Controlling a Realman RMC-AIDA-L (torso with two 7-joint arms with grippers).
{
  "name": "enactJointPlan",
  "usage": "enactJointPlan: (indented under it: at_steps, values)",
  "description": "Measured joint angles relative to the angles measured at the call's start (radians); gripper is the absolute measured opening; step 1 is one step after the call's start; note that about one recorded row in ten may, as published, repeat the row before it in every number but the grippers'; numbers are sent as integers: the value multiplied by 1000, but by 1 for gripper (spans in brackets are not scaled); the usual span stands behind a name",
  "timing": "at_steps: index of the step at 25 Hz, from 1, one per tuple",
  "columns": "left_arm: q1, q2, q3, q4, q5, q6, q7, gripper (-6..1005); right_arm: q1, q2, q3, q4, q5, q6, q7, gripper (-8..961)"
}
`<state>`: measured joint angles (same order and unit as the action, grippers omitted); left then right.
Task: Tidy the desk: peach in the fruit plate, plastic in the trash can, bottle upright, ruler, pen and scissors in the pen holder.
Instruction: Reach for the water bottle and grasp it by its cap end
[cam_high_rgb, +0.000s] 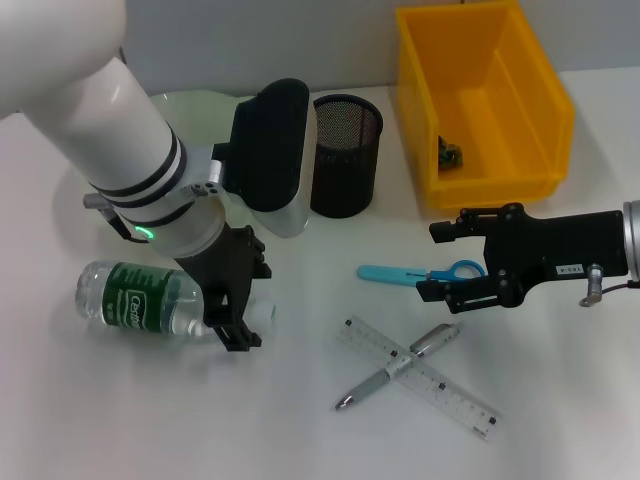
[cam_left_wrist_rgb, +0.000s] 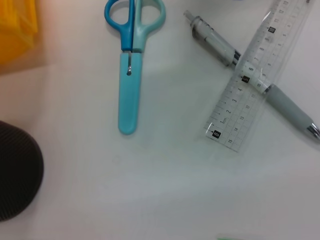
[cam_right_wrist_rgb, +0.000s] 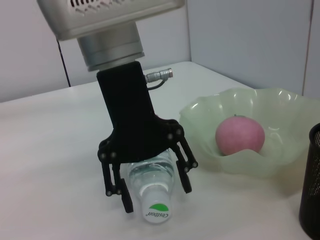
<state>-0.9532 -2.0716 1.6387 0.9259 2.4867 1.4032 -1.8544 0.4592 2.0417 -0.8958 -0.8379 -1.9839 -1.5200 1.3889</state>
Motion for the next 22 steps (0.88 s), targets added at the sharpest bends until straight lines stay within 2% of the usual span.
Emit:
enactJointPlan:
  at_steps: [6,11,17,22]
  values:
    - [-4,-1,13,-20,-2,-12,0,805,-4,0,0,-2,3,0,0,809]
    - [-5,-1,15,-26,-4,-25,4,735,-2,1,11,1,4,0,0,809]
    - [-6,-1,27,-37,-14,-38,6,736,1,3,13,0,4,0,-2,809]
    - [-7,-2,35,-48,-14,-55,8,676,0,2,12,0,4,0,-2,809]
